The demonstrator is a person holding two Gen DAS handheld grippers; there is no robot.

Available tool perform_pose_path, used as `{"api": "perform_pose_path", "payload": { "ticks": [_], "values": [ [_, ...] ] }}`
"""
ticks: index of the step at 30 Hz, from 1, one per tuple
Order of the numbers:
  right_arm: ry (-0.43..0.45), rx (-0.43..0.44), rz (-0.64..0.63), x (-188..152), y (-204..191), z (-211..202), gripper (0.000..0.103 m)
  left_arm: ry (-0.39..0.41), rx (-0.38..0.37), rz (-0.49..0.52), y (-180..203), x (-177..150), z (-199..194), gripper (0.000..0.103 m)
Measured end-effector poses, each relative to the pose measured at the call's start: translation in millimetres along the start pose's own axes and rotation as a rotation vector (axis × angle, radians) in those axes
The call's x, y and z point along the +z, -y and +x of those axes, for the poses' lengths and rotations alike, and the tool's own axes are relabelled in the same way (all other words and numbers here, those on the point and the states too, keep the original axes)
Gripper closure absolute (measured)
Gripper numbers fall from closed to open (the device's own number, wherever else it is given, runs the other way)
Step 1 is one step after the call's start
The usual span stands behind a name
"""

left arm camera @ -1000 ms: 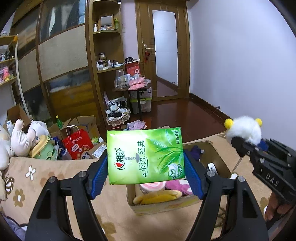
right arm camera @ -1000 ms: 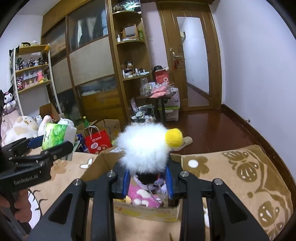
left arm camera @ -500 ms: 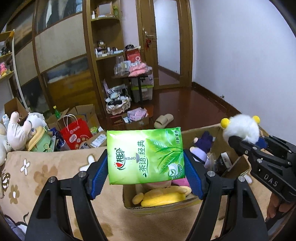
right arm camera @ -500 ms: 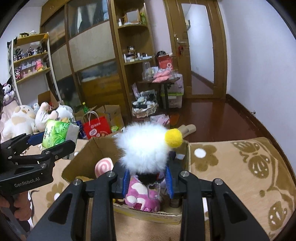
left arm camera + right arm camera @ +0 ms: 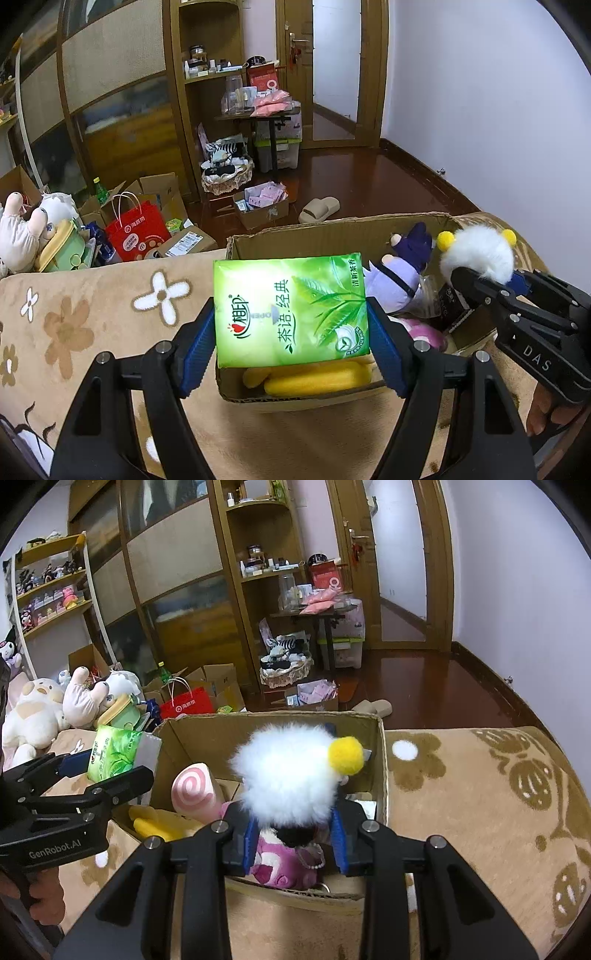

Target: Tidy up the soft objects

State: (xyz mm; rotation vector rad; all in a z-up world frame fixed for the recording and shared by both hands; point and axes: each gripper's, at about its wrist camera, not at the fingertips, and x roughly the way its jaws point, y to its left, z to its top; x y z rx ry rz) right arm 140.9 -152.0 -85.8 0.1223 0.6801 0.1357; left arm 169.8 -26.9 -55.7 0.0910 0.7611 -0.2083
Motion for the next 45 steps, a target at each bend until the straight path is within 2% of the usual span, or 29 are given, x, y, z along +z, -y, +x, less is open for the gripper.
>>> {"api": "perform_pose_path", "payload": {
  "ticks": [5,9,16,21,24,27,29,34,38,45],
  "values": [
    [-0.005,0.005,0.018,-1.0,2.3,-0.1,0.068,-0.006,0.012,0.005,2.0,-2.8,3.0,0.027],
    [-0.007,0.004,0.023,-1.4,3.8,-1.2,0.067,0.017,0.022,0.002,1.6,-1.7,-0.4,0.015],
    [0.007,-0.001,0.028,-2.9,2.4,-12.8,0.063,0.021,0.047,0.009,-1.7,-5.2,-10.2,0.008],
    [0.027,-0.011,0.017,-2.0,-1.5,-25.3,0.06,0.047,0.07,0.005,-4.1,-8.4,-23.5,0.007],
    [0.043,-0.013,0.024,-1.9,-2.7,-35.5,0.05,0.064,0.077,-0.003,-7.1,-9.2,-35.6,0.005],
    [0.058,-0.023,0.022,-2.0,-3.6,-46.5,0.047,0.087,0.088,-0.014,-10.3,-9.4,-49.0,0.003],
    [0.071,-0.036,0.016,-2.2,-4.7,-54.1,0.035,0.099,0.097,-0.012,-11.8,-11.5,-58.9,0.003],
    [0.117,-0.054,0.032,-3.3,-4.2,-77.9,0.022,0.12,0.111,-0.005,-15.1,-18.1,-81.2,0.003],
    [0.165,-0.077,0.063,-4.8,-1.4,-100.0,0.002,0.139,0.125,-0.004,-16.1,-23.9,-99.4,0.003],
    [0.218,-0.105,0.098,-4.5,6.2,-131.5,0.0,0.185,0.14,-0.015,-17.0,-32.9,-129.3,0.001]
  ]
}}
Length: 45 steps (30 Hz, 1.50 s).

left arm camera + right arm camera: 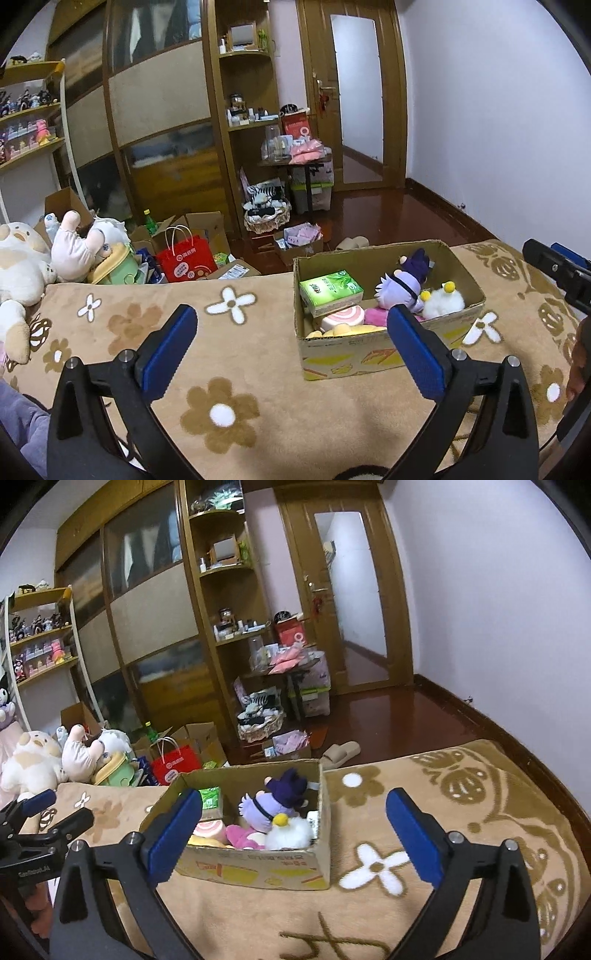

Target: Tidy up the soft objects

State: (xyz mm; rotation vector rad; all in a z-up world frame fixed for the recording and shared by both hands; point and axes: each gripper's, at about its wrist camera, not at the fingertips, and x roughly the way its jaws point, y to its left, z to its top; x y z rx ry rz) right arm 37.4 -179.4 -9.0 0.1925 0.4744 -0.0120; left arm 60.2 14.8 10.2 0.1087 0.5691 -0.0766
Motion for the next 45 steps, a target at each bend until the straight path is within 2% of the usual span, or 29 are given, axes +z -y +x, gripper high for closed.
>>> {"api": "perform_pose_path", "payload": {
  "ticks": [14,23,28,37,45],
  "values": [
    [0.016,-0.019,-0.046,-7.6,2.2,-37.5,0.0,0.042,0.017,-0.029,-11.9,-12.0,-40.7,0.001],
    [0.029,-0.034,-0.061,-16.0,-1.5,-47.6,0.0,0.06,0.018,-0.031,-11.1,-18.9,-52.7,0.001],
    [0.024,-0.035,-0.074,-23.1,-2.2,-47.4,0.0,0.072,0.017,-0.049,-13.9,-21.0,-53.3,0.001],
    [0.026,-0.054,-0.07,-30.0,-0.4,-34.7,0.0,0.068,0.035,0.023,-3.2,-23.3,-43.3,0.001],
    [0.006,-0.065,-0.072,-33.1,1.7,-23.1,0.0,0.055,0.039,0.012,-3.3,-25.9,-37.0,0.001]
  ]
}}
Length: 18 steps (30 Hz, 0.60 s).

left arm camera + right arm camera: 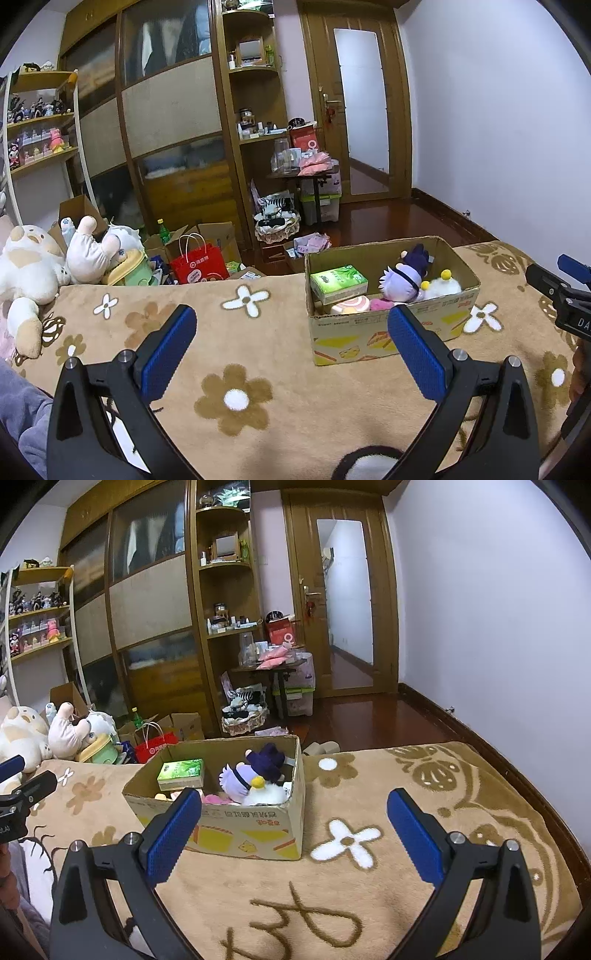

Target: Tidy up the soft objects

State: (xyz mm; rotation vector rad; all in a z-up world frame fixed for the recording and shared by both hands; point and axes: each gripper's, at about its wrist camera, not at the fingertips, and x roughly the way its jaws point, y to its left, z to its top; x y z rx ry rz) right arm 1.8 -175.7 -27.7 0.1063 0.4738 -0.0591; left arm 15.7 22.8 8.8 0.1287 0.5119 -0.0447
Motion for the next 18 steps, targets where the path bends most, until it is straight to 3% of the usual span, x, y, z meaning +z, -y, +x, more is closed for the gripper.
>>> {"api": "perform_pose_path", "payload": {
  "ticks": [18],
  "values": [
    [-0.008,-0.006,-0.009,-1.6,-1.7,2.7,0.0,-0.002,0.005,-0.007,-1.1,-5.2,8.8,0.001]
  ]
}}
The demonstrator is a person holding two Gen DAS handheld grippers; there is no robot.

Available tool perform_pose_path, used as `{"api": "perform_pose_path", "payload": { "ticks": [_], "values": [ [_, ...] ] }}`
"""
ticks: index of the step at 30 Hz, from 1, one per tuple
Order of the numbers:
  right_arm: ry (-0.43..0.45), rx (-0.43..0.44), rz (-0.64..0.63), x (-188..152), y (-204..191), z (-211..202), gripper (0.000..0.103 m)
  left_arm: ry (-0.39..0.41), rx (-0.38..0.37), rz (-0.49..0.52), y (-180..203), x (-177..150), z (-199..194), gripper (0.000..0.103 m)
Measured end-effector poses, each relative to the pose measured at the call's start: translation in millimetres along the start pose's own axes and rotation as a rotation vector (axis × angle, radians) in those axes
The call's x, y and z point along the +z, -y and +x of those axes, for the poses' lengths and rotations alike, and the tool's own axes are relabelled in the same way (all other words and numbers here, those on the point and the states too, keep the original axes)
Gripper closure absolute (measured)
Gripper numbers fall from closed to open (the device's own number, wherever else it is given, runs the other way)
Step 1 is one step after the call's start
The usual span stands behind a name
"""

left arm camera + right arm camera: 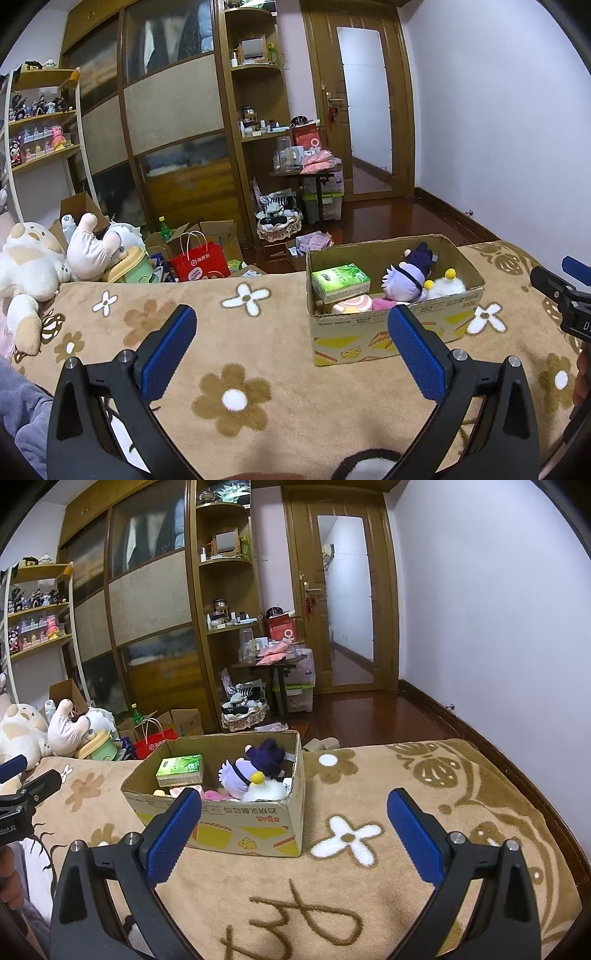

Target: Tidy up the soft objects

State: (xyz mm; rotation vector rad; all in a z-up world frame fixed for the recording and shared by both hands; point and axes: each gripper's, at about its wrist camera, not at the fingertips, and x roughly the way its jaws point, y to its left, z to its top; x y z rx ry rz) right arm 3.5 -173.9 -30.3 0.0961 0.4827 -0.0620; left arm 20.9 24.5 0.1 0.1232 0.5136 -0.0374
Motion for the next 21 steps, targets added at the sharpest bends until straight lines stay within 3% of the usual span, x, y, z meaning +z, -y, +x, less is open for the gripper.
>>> {"api": "perform_pose_path", "payload": {
  "ticks": [21],
  "values": [
    [-0.002,0.001,-0.001,-1.3,0.1,0.7,0.0,-0.008,-0.001,0.001,-1.9,-5.0,2.4,0.001]
  ]
}}
